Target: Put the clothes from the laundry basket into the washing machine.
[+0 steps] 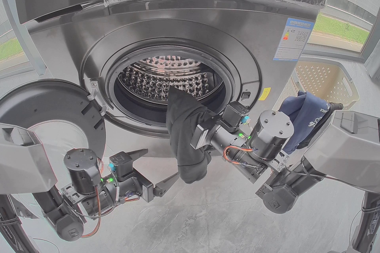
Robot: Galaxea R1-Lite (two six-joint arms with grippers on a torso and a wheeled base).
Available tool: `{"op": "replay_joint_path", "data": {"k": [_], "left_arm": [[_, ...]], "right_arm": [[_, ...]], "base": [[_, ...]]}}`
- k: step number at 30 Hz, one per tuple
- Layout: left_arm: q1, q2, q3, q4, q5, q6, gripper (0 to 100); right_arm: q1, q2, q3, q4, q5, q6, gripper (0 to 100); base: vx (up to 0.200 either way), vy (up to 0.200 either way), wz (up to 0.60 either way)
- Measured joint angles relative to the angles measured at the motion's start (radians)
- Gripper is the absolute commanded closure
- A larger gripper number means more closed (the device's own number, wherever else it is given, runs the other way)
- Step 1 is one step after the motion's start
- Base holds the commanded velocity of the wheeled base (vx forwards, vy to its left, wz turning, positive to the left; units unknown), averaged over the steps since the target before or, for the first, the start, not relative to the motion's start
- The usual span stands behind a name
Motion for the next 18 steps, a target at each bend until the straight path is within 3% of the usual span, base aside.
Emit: {"op": "replay_joint_path", "data": {"k": [18], "left_arm": [[0.011,0.180,-0.307,-0.003,-0.005,-0.017,0]], "right_arm": [[0.074,0.004,0.023,0.002,-0.010,-0.001,100]], "base": [[0.000,0.000,0.00]]}}
